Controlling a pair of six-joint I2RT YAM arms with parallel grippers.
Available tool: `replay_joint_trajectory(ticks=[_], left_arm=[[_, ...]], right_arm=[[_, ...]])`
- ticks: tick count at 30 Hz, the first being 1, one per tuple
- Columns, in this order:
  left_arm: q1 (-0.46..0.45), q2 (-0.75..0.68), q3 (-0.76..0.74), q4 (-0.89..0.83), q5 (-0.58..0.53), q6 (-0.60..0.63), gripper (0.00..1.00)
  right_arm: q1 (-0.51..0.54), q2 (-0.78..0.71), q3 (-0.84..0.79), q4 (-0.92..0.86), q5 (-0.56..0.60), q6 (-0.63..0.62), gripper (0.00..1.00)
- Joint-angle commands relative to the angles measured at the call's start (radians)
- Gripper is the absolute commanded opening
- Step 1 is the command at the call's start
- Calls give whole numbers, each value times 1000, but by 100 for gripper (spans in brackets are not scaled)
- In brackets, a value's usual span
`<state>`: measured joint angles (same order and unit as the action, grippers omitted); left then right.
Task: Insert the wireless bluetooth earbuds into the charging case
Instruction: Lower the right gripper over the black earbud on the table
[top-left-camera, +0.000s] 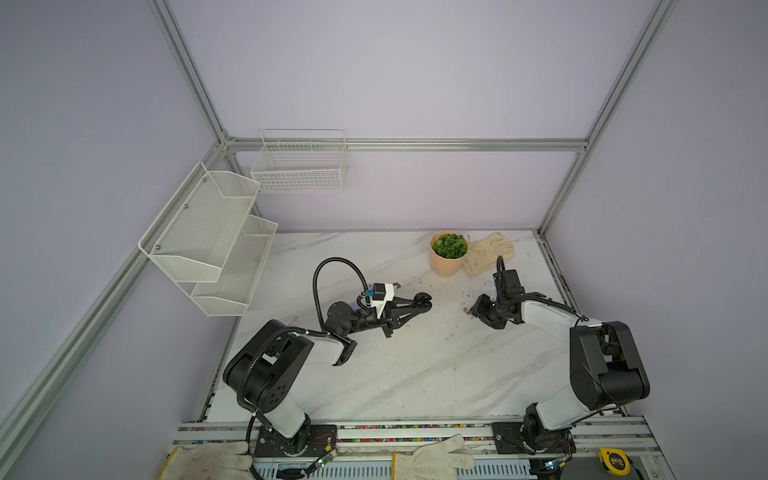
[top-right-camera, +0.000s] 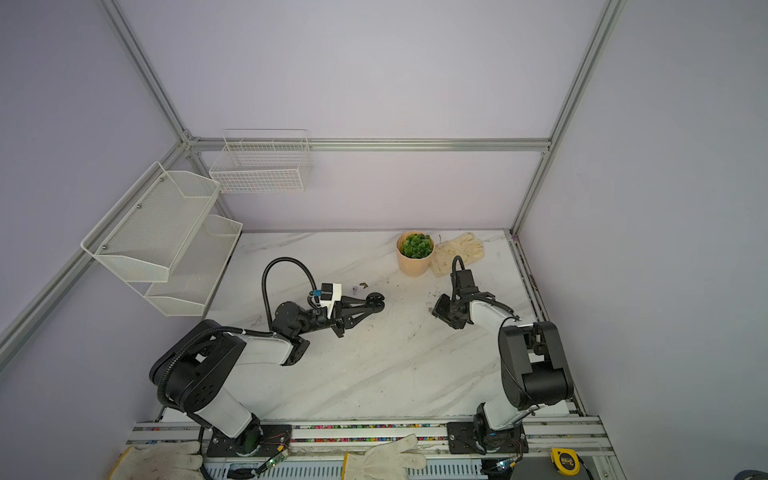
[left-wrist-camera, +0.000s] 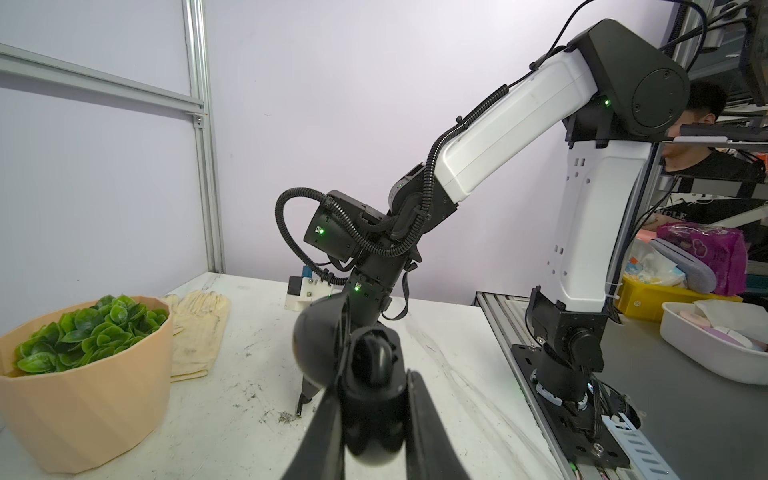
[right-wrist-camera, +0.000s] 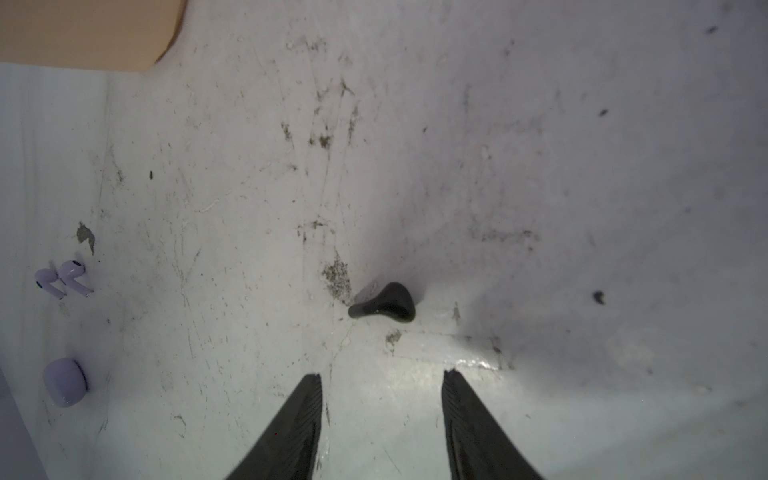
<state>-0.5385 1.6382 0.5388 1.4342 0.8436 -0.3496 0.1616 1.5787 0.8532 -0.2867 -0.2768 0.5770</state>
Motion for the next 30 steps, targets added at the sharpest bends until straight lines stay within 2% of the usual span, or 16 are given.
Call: replay_joint_trajectory(ticks=[1,13,30], left_arm=[[-2,-2,-2,69,-8,-3,0],[5,-5,5,69,-5,-9,0],[5,5,10,68,-1,-28,0]], right_arm=[[-4,18,-10,39,-17,22,49],[-4,93,31,56,4,-19,44],[-3,152,86,60,15,-46,42]])
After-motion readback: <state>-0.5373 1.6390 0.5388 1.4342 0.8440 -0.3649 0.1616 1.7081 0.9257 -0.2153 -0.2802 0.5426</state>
